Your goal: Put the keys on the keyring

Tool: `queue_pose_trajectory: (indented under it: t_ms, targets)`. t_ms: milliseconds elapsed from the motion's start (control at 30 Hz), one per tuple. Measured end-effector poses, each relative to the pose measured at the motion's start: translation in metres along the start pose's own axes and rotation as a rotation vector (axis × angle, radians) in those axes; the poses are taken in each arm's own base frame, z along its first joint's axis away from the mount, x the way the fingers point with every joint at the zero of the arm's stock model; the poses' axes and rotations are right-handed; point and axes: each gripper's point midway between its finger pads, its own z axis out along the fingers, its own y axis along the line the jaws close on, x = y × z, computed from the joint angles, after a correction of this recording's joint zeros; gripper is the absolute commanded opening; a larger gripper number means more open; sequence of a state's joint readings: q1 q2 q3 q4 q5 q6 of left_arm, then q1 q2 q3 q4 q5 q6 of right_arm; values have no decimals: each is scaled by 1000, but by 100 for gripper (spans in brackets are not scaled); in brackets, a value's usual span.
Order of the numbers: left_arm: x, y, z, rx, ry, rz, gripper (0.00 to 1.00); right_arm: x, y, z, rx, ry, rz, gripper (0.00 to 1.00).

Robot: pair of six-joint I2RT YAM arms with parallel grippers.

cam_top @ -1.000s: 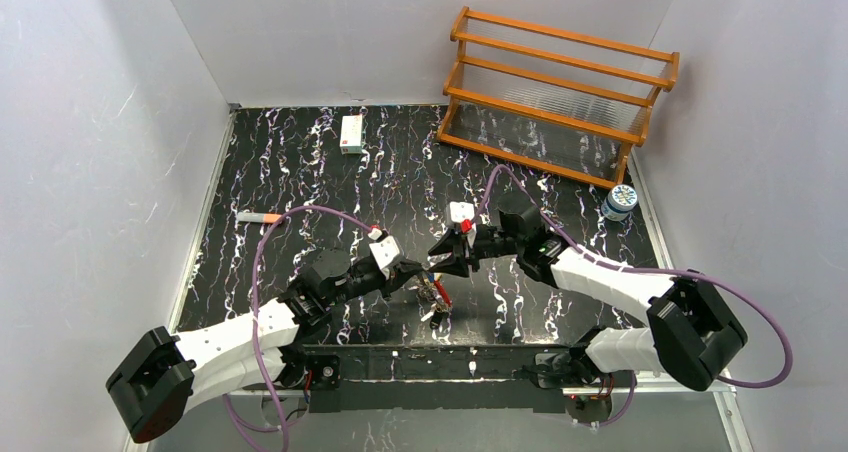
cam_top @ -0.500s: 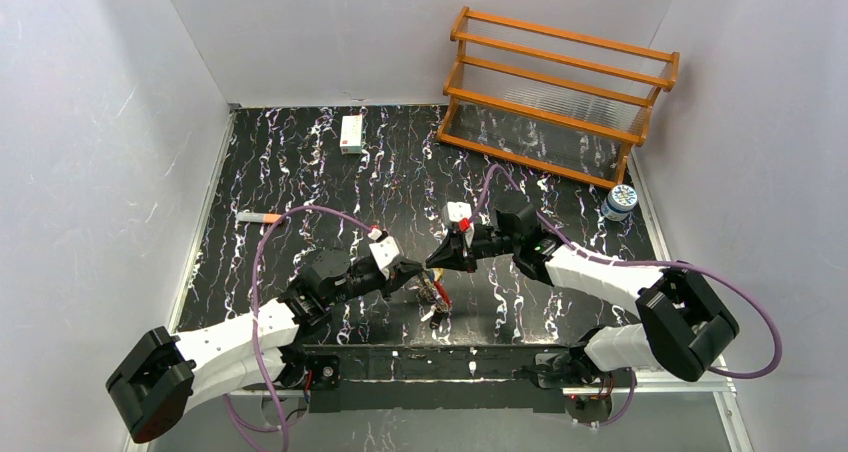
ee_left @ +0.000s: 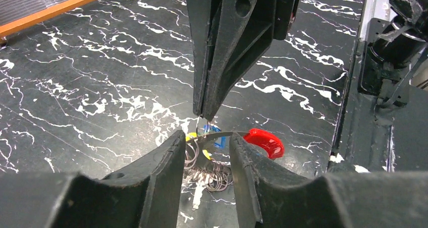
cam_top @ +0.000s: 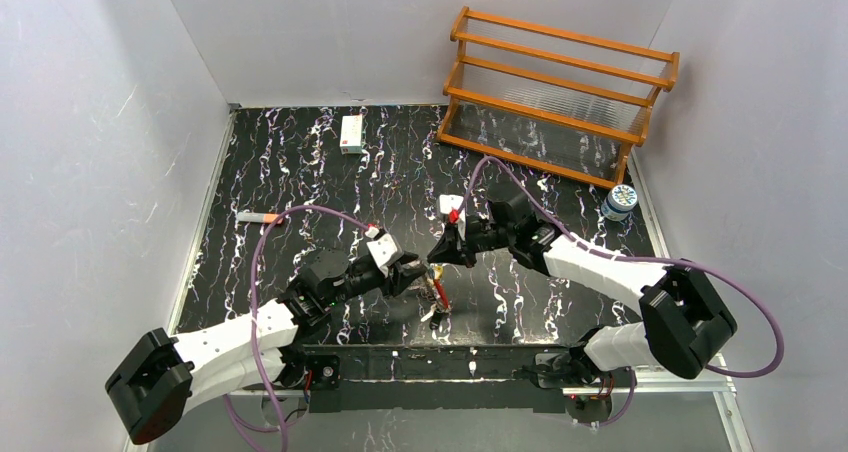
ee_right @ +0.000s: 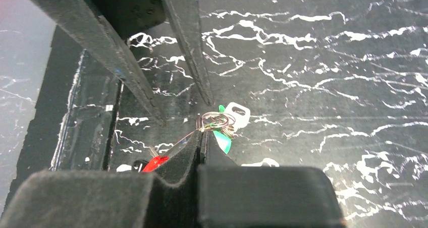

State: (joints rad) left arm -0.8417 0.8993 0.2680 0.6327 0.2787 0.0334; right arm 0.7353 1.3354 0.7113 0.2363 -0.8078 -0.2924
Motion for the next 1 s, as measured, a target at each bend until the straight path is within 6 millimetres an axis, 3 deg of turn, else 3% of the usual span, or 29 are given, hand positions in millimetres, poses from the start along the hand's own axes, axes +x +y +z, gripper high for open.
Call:
queue_pose_trajectory:
  t_ms: [200, 533, 1000]
  targets:
    - [6, 2, 2, -11, 19, -4, 36, 10, -8, -4, 70, 122, 24, 1]
    - [12, 4, 3, -3, 40, 59, 36, 30, -1, -4, 101, 332, 19, 1]
    - [16, -8, 13, 95, 63, 92, 29, 29, 8, -2, 68, 350, -20, 1]
